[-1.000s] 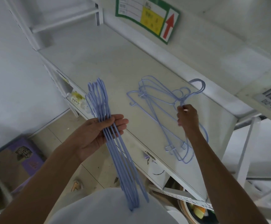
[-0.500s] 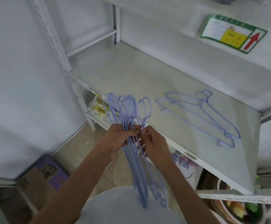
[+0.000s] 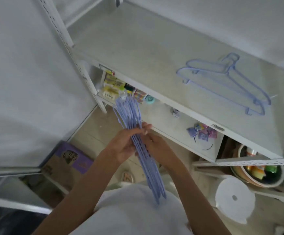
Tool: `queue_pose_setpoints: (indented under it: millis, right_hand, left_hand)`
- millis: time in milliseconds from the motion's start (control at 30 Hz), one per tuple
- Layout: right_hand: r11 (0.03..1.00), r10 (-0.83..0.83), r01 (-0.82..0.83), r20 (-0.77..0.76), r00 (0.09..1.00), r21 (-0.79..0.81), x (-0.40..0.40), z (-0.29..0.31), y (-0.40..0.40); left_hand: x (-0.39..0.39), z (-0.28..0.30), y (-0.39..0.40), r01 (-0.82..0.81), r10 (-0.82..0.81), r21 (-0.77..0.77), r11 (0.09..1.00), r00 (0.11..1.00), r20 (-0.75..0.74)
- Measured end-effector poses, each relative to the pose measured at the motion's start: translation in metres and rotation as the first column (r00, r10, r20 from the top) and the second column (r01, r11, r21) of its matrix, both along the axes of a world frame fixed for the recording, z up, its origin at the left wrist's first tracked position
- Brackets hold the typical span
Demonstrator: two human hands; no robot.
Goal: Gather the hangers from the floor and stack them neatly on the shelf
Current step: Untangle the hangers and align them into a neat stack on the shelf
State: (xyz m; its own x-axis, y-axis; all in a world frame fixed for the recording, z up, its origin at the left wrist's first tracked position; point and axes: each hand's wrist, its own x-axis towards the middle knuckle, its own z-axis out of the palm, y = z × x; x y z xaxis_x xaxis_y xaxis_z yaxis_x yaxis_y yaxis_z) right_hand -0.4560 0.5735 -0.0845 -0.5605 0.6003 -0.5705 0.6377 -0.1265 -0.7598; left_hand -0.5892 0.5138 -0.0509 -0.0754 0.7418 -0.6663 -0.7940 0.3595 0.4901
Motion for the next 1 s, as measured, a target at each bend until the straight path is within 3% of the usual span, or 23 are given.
queue_pose_setpoints:
  millis: [67,233,333,467,600,900,1000]
  right_hand:
    - [0.945,-0.151,0.115,-0.097,0.984,-0.306,0.015,-0.005,-0.018]
    - [0.818,-0.189,0.022,-0.232,0.954,-0.575,0.043,0.003,-0.056]
    - [0.842,-0.129,-0.032,-0.258,0.958,-0.539,0.046,0.009,-0.069]
    - [0.851,-0.101,-0.077,-0.306,0.947,-0.519,0.047,0.009,-0.076]
    - [0.843,-0.034,-0.132,-0.297,0.954,-0.522,0.057,0.008,-0.073]
    - [0.910,-0.155,0.034,-0.264,0.952,-0.412,0.097,0.002,-0.024]
    - [0.815,-0.309,0.085,-0.307,0.900,-0.573,0.114,-0.003,-0.006]
  left_hand:
    - [-0.002,-0.004,0.004,-0.070,0.070,0.012,0.997,0.997,-0.009]
    - [-0.011,-0.013,0.006,-0.192,0.197,0.083,0.978,0.979,-0.057]
    - [-0.024,-0.010,0.007,-0.187,0.195,0.092,0.978,0.977,-0.083]
    - [-0.038,-0.007,0.008,-0.203,0.202,0.037,0.979,0.979,0.026]
    - [-0.042,-0.011,0.009,-0.086,0.084,0.019,0.996,0.992,0.096]
    - [-0.013,-0.010,0.051,-0.037,0.032,0.075,0.997,0.997,0.070]
    - [0.001,-0.008,0.060,-0.004,-0.003,0.098,0.995,0.997,0.074]
